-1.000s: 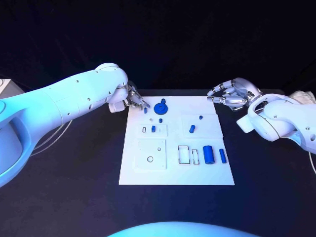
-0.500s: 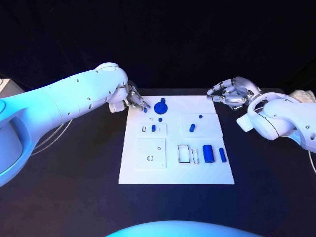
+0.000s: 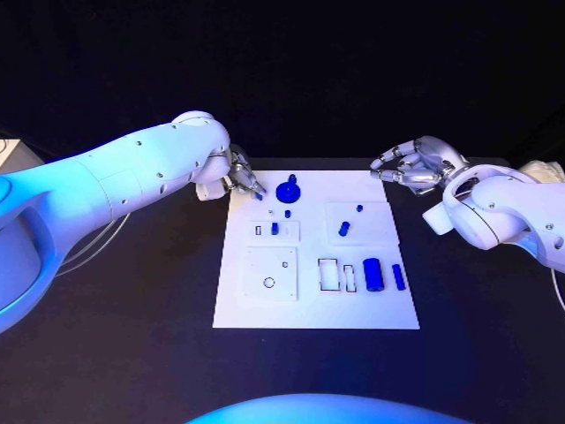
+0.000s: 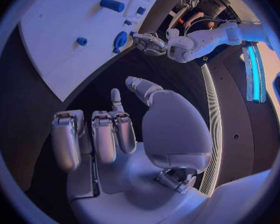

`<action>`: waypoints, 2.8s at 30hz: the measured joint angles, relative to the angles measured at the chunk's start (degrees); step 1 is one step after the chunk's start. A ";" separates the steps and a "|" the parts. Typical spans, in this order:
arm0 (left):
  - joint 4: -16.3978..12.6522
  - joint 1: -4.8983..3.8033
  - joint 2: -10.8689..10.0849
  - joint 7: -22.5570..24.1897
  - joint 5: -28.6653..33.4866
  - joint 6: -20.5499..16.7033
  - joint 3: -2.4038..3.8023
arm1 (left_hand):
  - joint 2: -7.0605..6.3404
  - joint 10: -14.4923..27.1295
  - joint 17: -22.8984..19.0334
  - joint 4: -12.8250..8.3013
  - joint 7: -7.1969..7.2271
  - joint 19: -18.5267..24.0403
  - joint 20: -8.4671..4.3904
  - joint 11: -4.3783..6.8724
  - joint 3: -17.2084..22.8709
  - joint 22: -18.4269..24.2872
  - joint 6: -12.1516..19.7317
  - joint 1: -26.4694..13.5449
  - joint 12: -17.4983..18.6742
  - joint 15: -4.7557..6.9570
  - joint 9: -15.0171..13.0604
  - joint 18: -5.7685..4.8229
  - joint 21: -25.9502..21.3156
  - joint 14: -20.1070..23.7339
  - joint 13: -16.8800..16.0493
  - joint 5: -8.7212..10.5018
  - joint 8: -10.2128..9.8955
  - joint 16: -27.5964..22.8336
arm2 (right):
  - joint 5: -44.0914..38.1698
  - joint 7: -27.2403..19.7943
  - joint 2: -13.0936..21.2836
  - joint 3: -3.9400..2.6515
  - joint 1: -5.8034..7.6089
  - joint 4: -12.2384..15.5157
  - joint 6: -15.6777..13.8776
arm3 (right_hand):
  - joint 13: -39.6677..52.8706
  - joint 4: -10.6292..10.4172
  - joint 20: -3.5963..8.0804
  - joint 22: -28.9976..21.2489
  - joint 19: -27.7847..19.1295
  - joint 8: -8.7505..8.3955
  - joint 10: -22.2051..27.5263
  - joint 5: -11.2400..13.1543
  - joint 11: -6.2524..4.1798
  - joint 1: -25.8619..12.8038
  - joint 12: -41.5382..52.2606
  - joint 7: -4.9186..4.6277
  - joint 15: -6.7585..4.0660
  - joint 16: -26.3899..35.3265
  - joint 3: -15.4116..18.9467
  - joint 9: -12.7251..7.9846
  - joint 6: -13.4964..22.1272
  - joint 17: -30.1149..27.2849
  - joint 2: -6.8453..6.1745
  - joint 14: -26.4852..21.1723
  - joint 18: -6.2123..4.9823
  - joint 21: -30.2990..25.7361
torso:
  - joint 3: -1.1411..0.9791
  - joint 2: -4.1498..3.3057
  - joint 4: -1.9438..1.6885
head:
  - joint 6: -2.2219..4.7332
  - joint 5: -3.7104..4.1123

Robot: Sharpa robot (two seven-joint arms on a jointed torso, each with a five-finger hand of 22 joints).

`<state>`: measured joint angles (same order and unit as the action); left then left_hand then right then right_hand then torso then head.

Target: Assemble the parts on the task board

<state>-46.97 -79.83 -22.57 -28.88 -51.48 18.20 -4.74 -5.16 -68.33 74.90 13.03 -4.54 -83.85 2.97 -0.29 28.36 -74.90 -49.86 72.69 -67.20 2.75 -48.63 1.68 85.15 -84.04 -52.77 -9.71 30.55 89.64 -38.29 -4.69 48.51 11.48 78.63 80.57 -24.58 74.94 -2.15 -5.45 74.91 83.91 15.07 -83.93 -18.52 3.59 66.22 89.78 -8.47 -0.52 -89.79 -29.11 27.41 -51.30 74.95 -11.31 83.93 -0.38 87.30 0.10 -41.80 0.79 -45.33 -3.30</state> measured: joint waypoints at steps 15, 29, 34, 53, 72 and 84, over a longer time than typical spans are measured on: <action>-0.06 0.05 -0.61 0.96 2.22 -1.02 -0.04 | -0.55 -1.25 0.00 -0.08 -0.27 0.00 0.00 -0.04 8.90 0.00 0.72 -3.61 -0.60 0.11 -2.02 -0.01 0.02 0.11 -0.28 -0.69 2.87 0.00 | 0.04 0.08 -0.25 0.01 0.00 -0.38 0.16 | -0.01 0.00 0.00 0.04 0.00 0.00 0.00 0.00 0.00 0.00 0.00 0.00 0.00 0.00 0.00 0.05 0.00 -0.01 0.00 0.00 0.00 0.00 | -0.02 0.07 0.05 | -0.02 -0.05; -9.88 -0.01 -6.77 0.50 6.84 -2.61 0.24 | -1.48 -4.79 0.05 -4.99 0.46 -0.20 -0.21 0.92 15.24 0.00 -0.45 -13.05 -3.43 0.98 -2.85 -0.01 1.12 -0.03 -3.92 -9.48 5.47 0.00 | 0.10 0.18 -0.26 0.03 -0.03 -0.93 0.53 | -0.02 0.00 0.00 0.04 0.00 0.00 0.00 0.00 0.00 0.00 0.00 0.00 0.00 0.00 0.00 0.04 0.00 -0.02 0.00 0.00 0.00 0.00 | -0.04 0.40 -0.41 | -0.24 -0.14; -14.33 -0.03 -9.01 0.12 7.00 -3.48 -0.03 | -1.22 -5.43 0.05 -5.47 0.55 -0.20 -0.21 1.12 15.18 0.00 -0.57 -14.39 -4.03 1.02 -2.86 -0.01 1.20 0.00 -4.89 -12.34 5.81 0.00 | 0.13 0.20 -0.28 0.03 -0.06 -1.14 0.61 | -0.02 0.00 0.00 0.03 0.00 0.00 0.00 0.00 0.00 0.00 0.00 0.00 0.00 0.00 0.00 0.04 0.00 -0.02 0.00 0.00 0.00 0.00 | -0.03 0.65 -0.75 | -0.45 -0.09; -26.08 0.49 -13.88 -1.61 -0.56 -8.32 -3.44 | -1.13 -6.54 0.03 -5.79 1.08 -0.20 -0.62 1.40 14.86 0.00 -1.50 -15.97 -5.02 1.14 -2.79 0.00 1.96 0.13 -6.51 -14.92 6.35 0.00 | 0.18 0.23 -0.17 0.05 -0.36 -1.45 0.73 | -0.03 0.00 0.00 0.02 0.00 0.00 0.00 0.00 0.00 0.00 0.00 0.00 0.00 0.00 0.00 0.08 0.00 -0.03 0.00 0.00 0.00 -0.22 | 0.12 1.12 -1.48 | -1.05 -0.14; -28.30 0.98 -13.08 -2.41 -5.07 -9.17 -4.42 | -1.35 -7.16 0.02 -8.14 1.29 -0.20 -0.62 1.61 16.90 0.00 -2.11 -18.15 -5.70 1.44 -2.70 -0.01 2.08 -0.01 -7.57 -16.85 6.69 0.00 | 0.21 0.23 -0.17 0.06 -0.48 -1.49 0.80 | -0.03 0.00 0.00 0.01 0.00 0.00 0.00 0.00 0.00 0.00 0.00 0.00 0.00 0.00 0.00 0.08 0.00 -0.04 0.00 0.00 0.00 -0.22 | 0.06 1.05 -1.40 | -1.51 -0.04; -28.61 0.99 -12.69 -2.75 -5.59 -7.76 -4.47 | -1.35 -7.35 0.02 -8.30 1.20 -0.19 -0.61 1.41 16.75 0.00 -2.22 -18.15 -5.98 1.44 -2.65 0.00 2.18 -0.01 -7.88 -17.32 6.69 0.00 | 0.23 0.25 -0.17 0.06 -0.49 -1.47 0.83 | -0.04 0.00 0.00 0.00 0.00 0.00 0.00 0.00 0.00 0.00 0.00 0.00 0.00 0.00 0.00 0.07 0.00 -0.04 0.00 0.00 0.00 -0.22 | 0.04 1.09 -1.40 | -1.76 0.09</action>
<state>-75.58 -78.84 -35.26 -31.63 -57.07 10.45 -9.22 -6.52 -75.68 74.92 4.73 -3.34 -84.04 2.36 1.12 45.11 -74.90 -52.08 54.54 -73.18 4.19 -51.28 1.68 87.33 -84.05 -60.65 -27.03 37.24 89.63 -38.06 -4.45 48.33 11.54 78.13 79.10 -23.75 74.90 -2.15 -5.45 74.91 83.91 15.07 -83.92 -18.52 3.59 66.22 89.78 -8.47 -0.52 -89.79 -29.11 27.48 -51.30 74.90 -11.31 83.93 -0.38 87.08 0.14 -40.72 -0.62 -47.09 -3.21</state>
